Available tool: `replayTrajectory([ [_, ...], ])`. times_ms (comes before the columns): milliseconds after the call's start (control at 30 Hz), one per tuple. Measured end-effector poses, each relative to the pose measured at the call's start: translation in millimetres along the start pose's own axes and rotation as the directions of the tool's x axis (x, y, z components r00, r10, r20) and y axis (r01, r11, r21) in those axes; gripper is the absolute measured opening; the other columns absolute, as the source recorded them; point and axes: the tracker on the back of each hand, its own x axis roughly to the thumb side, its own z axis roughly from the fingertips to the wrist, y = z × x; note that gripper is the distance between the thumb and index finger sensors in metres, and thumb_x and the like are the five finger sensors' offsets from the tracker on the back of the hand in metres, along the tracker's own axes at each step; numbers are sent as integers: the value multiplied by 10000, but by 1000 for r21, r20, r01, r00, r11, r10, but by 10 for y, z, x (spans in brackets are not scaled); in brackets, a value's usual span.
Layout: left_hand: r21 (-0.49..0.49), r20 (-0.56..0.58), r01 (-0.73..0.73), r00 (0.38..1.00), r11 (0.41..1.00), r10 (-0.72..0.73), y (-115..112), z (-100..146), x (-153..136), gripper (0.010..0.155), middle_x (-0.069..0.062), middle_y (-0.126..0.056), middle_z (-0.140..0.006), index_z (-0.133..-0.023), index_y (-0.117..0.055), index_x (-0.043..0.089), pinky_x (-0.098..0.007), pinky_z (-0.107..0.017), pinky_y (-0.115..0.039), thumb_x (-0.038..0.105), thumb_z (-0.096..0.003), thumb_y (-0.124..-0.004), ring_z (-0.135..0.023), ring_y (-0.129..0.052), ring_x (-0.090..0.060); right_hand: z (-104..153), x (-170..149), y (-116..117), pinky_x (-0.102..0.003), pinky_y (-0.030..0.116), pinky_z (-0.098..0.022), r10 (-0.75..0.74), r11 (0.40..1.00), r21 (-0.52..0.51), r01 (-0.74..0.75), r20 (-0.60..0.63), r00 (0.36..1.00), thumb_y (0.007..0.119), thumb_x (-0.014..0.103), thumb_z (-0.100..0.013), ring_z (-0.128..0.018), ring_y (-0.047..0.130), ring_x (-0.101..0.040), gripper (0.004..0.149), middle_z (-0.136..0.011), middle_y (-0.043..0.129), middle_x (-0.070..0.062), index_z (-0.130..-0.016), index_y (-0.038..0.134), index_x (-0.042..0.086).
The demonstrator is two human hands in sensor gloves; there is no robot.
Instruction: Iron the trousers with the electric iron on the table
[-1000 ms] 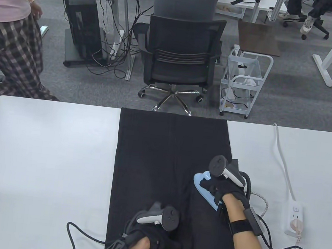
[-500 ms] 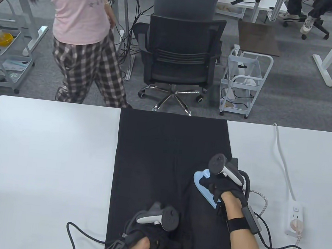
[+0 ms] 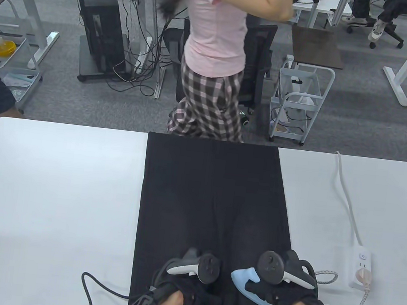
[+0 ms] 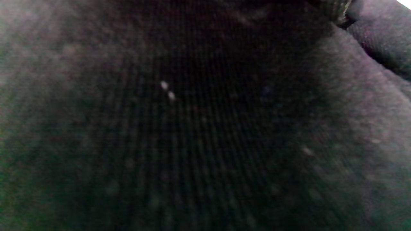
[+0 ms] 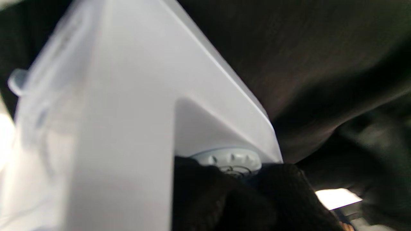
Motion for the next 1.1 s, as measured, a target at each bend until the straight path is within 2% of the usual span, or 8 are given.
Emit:
replayTrajectory([
  [167, -5, 3, -3, 1000, 1000, 3, -1, -2, 0, 1094, -212, 302, -1039, -1067, 169, 144, -828, -477, 32, 678, -560, -640, -836, 294, -588, 229, 3, 89, -453, 880, -379, 16, 1000, 3, -16, 37, 999, 814, 494, -570, -263, 959, -113, 463, -420, 924, 72, -824, 733, 117],
  [333, -8, 6, -8, 1000, 1000, 8, -3, -6, 5, 1094, -216, 307, -1035, -1066, 171, 144, -830, -471, 36, 675, -560, -641, -830, 299, -591, 135, -18, 45, -456, 883, -374, 4, 1000, -26, -5, -18, 1000, 815, 500, -566, -266, 963, -113, 471, -421, 928, 69, -827, 740, 115],
  [467, -5, 6, -6, 1000, 1000, 6, -3, -8, 9, 1093, -217, 303, -1037, -1068, 167, 142, -833, -472, 32, 674, -560, -642, -832, 295, -594, -192, -124, -99, -458, 883, -373, -22, 999, -45, 18, -81, 996, 817, 501, -565, -266, 963, -115, 475, -422, 929, 67, -829, 742, 113],
  [567, -4, 7, -6, 1000, 1000, 6, -4, -11, 10, 1094, -220, 302, -1037, -1069, 167, 140, -833, -471, 33, 673, -561, -642, -832, 296, -594, -553, -240, -262, -457, 883, -374, -48, 997, -59, 40, -151, 987, 816, 501, -565, -268, 962, -115, 473, -423, 928, 67, -829, 742, 115],
  [733, -5, 7, -6, 1000, 1000, 6, -5, -13, 12, 1093, -220, 302, -1037, -1069, 167, 140, -833, -471, 32, 673, -562, -641, -832, 294, -595, -1146, -434, -533, -460, 883, -375, -103, 993, -86, 82, -278, 955, 816, 501, -565, -269, 962, -117, 473, -423, 928, 66, -827, 743, 114],
  [833, 0, 9, -7, 1000, 1000, 7, -7, -12, 12, 1093, -219, 300, -1039, -1070, 165, 141, -832, -471, 33, 675, -560, -641, -833, 295, -594, -1404, -558, -656, -463, 884, -370, -135, 988, -114, 101, -355, 925, 815, 498, -563, -266, 962, -117, 475, -421, 928, 65, -827, 743, 110],
  [1100, 5, 13, -10, 1000, 1000, 10, -14, -13, 0, 1089, -215, 299, -1041, -1070, 165, 144, -827, -472, 38, 676, -562, -639, -835, 296, -587, -1706, -783, -815, -465, 885, -368, -178, 980, -164, 110, -501, 847, 803, 493, -565, -270, 961, -113, 489, -429, 924, 70, -843, 726, 99],
])
